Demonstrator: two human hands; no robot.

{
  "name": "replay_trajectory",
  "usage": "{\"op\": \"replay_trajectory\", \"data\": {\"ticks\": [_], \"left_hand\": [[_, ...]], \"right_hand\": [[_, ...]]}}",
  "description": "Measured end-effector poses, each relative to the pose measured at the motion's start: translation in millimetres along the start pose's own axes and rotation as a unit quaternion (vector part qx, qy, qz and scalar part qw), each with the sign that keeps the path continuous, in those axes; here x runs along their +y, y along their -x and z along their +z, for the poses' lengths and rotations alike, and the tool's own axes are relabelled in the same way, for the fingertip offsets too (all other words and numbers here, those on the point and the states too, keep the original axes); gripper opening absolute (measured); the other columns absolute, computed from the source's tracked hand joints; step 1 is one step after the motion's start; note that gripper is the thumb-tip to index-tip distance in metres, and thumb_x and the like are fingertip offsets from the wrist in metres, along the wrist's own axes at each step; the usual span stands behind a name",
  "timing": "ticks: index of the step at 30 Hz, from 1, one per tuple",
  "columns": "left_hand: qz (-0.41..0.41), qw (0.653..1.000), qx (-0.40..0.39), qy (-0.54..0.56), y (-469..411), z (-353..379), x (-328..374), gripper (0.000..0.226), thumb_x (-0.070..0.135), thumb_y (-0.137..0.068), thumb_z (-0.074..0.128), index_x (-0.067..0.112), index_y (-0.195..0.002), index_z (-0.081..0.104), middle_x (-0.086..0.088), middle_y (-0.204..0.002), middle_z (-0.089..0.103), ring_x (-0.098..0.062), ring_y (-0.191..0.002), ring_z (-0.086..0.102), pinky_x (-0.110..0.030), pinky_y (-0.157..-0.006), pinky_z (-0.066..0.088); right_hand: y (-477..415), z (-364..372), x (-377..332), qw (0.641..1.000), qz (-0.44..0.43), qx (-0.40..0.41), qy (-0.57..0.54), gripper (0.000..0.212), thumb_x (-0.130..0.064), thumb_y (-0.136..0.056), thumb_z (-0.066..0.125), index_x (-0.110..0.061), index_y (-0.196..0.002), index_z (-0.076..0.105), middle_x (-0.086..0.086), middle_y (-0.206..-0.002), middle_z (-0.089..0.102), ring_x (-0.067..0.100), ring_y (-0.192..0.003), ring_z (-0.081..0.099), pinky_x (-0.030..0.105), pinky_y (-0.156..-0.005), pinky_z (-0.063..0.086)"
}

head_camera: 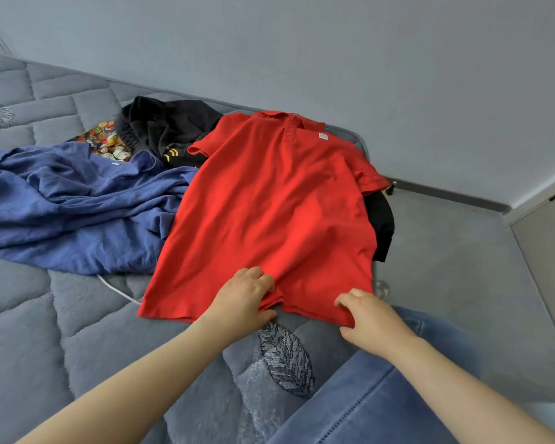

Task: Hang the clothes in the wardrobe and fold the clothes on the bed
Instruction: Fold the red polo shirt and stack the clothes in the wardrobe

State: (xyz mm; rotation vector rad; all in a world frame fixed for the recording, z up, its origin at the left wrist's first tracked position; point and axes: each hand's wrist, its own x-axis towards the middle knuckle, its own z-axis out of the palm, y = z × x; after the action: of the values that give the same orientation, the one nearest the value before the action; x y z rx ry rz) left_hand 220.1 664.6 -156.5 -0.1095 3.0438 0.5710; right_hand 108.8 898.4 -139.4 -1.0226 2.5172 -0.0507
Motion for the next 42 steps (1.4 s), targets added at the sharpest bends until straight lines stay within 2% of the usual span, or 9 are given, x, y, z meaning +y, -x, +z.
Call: {"op": "replay_trajectory", "data": {"ticks": [4,9,13,17,24,27,30,34,42], "left_hand": [[-0.03,0.996,-0.048,-0.063,-13.0,19.1,16.8,0.053,0.039,-0.077,0.069,0.02,-0.121,0.048,-0.002,-0.116,0.043,-0.025,-0.106,0.048,-0.04,-0.09,0.045],[-0.059,0.993,-0.067,-0.079,-22.6,12.7,15.9,0.031,0.022,-0.088,0.054,0.018,-0.119,0.053,-0.005,-0.111,0.052,-0.03,-0.102,0.059,-0.042,-0.084,0.047],[-0.009,0.996,-0.077,-0.032,-15.5,-1.4,9.4,0.052,0.015,-0.079,0.057,0.022,-0.13,0.052,-0.001,-0.112,0.059,-0.023,-0.105,0.058,-0.031,-0.086,0.044],[0.045,0.991,-0.127,0.006,-2.8,-14.1,10.4,0.062,0.013,-0.073,0.06,0.025,-0.133,0.052,0.004,-0.1,0.062,-0.016,-0.094,0.057,-0.017,-0.07,0.032],[0.007,0.972,-0.234,0.006,-5.0,3.1,29.4,0.055,0.015,-0.077,0.059,0.027,-0.129,0.046,-0.001,-0.096,0.062,-0.021,-0.09,0.059,-0.031,-0.076,0.045],[-0.029,0.965,-0.258,0.041,-10.1,-5.3,29.3,0.052,0.038,-0.073,0.072,0.032,-0.12,0.049,0.007,-0.081,0.058,-0.01,-0.073,0.054,-0.025,-0.065,0.044],[-0.019,0.976,-0.207,0.064,-25.2,-23.4,32.9,0.04,0.049,-0.076,0.072,0.029,-0.109,0.062,0.013,-0.073,0.053,-0.002,-0.066,0.048,-0.016,-0.059,0.036],[0.03,0.99,-0.115,0.079,-58.0,-53.2,42.2,0.023,0.032,-0.085,0.066,0.021,-0.106,0.068,0.009,-0.073,0.057,-0.009,-0.07,0.051,-0.026,-0.07,0.043],[0.064,0.991,-0.009,0.114,-146.6,-83.3,43.0,0.014,0.019,-0.086,0.061,0.02,-0.097,0.069,0.012,-0.069,0.056,-0.001,-0.062,0.049,-0.02,-0.066,0.04]], "right_hand": [[4.4,9.3,15.3,1.0,0.002,-0.014,0.027,0.043,-0.031,-0.084,0.062,-0.024,-0.124,0.05,-0.002,-0.115,0.049,0.018,-0.105,0.051,0.032,-0.083,0.046],[-5.9,8.4,13.5,0.996,-0.015,0.022,0.086,0.032,-0.004,-0.086,0.047,-0.015,-0.115,0.054,0.004,-0.11,0.055,0.025,-0.1,0.057,0.034,-0.077,0.044],[-5.6,-9.3,28.3,0.998,-0.035,-0.025,0.048,0.027,-0.004,-0.081,0.048,-0.015,-0.1,0.063,0.001,-0.103,0.06,0.022,-0.095,0.057,0.031,-0.078,0.045],[13.0,-31.3,49.3,0.995,-0.036,-0.082,0.031,0.018,-0.007,-0.071,0.053,-0.017,-0.082,0.064,-0.005,-0.083,0.058,0.017,-0.079,0.053,0.028,-0.069,0.047],[23.0,-22.3,51.1,0.992,0.015,-0.126,-0.005,0.018,-0.008,-0.074,0.058,-0.013,-0.085,0.071,0.0,-0.087,0.067,0.018,-0.081,0.062,0.027,-0.069,0.05],[23.7,-21.0,52.0,0.992,0.014,-0.086,-0.09,0.026,-0.014,-0.082,0.057,-0.018,-0.102,0.073,-0.008,-0.09,0.068,0.006,-0.08,0.059,0.021,-0.078,0.049],[23.2,-30.3,54.1,0.992,0.02,-0.012,-0.127,0.029,-0.014,-0.085,0.055,-0.019,-0.107,0.072,-0.014,-0.084,0.062,-0.004,-0.071,0.051,0.014,-0.074,0.04],[10.6,-55.0,61.8,0.99,0.029,0.027,-0.137,0.027,-0.01,-0.085,0.055,-0.017,-0.105,0.072,-0.011,-0.085,0.062,-0.001,-0.072,0.053,0.01,-0.07,0.039],[-58.2,-98.8,92.7,0.971,0.082,0.108,-0.195,0.018,-0.012,-0.087,0.057,-0.023,-0.092,0.07,-0.008,-0.088,0.067,0.002,-0.076,0.059,0.016,-0.067,0.043]]}}
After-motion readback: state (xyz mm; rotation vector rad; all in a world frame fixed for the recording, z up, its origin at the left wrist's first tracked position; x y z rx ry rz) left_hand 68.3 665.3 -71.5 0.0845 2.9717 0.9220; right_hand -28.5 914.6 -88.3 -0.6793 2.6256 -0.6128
